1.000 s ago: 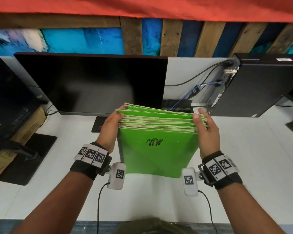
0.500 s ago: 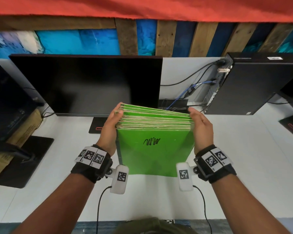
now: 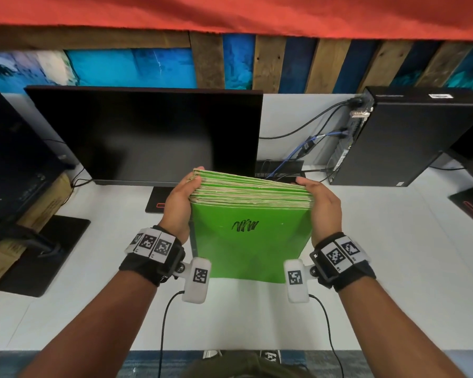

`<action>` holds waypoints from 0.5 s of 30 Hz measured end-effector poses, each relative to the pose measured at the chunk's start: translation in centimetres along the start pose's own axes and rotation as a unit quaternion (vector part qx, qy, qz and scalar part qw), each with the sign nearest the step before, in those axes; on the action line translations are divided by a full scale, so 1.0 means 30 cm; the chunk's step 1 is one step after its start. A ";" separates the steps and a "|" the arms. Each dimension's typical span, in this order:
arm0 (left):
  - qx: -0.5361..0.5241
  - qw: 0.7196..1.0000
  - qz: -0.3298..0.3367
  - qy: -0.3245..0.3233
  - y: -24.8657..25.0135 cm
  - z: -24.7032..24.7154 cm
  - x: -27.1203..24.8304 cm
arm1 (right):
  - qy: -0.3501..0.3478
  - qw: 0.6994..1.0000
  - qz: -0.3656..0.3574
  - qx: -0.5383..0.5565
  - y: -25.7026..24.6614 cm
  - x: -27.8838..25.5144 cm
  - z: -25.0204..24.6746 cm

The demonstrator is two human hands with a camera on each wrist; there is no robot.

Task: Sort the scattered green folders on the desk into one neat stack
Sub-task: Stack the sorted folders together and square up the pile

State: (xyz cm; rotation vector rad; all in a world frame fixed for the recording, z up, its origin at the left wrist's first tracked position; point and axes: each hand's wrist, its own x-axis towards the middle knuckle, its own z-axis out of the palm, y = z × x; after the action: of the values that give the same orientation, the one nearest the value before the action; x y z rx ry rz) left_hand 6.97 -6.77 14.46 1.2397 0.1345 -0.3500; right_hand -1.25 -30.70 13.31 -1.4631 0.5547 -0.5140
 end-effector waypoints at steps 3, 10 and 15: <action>-0.005 1.000 0.003 -0.010 -0.001 -0.001 -0.004 | -0.014 1.000 0.006 0.007 0.006 0.006 -0.004; -0.024 0.999 0.038 -0.008 -0.024 0.001 -0.024 | -0.125 0.988 0.048 0.074 0.054 0.006 -0.059; -0.057 0.996 0.071 0.017 -0.036 0.032 -0.033 | -0.106 0.986 0.037 0.125 0.078 -0.032 -0.045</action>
State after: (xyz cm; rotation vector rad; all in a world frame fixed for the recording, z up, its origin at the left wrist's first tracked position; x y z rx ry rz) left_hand 5.58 -7.80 14.10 1.1347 0.0933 -0.1955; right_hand -2.89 -31.03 10.97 -1.2344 0.3590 -0.3499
